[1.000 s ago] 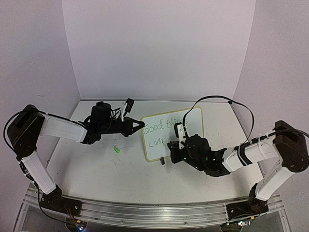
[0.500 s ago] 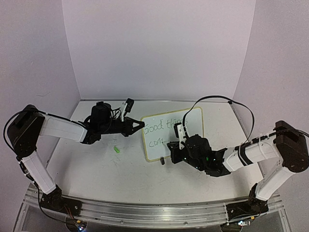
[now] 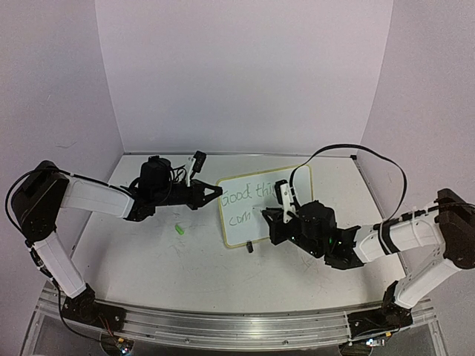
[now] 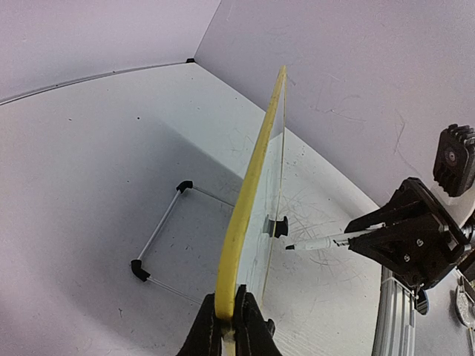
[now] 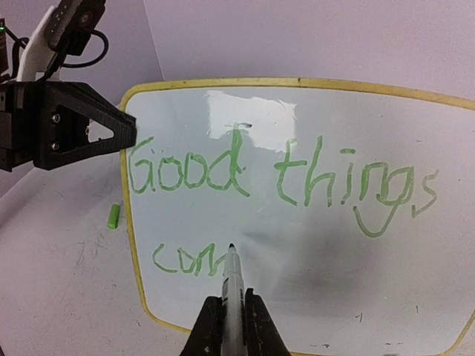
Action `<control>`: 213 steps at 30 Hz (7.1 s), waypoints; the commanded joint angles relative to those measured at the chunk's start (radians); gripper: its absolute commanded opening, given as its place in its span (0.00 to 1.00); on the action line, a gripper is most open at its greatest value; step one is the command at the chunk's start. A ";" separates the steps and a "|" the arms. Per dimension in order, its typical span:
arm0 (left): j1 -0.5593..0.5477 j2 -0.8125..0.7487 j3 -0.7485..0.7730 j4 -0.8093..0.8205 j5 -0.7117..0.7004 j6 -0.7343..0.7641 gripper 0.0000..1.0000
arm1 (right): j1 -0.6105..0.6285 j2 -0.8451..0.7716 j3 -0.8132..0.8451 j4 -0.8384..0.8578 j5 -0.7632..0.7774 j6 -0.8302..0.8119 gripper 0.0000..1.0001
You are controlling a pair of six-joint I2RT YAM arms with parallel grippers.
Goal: Write a sentence on the whiteboard
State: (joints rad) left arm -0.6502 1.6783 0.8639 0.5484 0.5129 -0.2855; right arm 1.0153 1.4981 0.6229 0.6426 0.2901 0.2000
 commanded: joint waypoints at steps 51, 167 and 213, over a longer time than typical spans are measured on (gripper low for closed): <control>0.004 -0.027 0.038 -0.033 -0.053 0.071 0.00 | -0.005 0.066 0.036 0.032 0.021 0.016 0.00; 0.004 -0.026 0.048 -0.041 -0.050 0.073 0.00 | -0.002 0.060 -0.007 -0.071 0.043 0.111 0.00; 0.004 -0.026 0.039 -0.041 -0.050 0.075 0.00 | -0.020 0.035 0.019 -0.063 0.138 0.088 0.00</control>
State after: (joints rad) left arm -0.6510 1.6672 0.8715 0.5144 0.5103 -0.2775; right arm 1.0130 1.5622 0.6525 0.5875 0.3737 0.2708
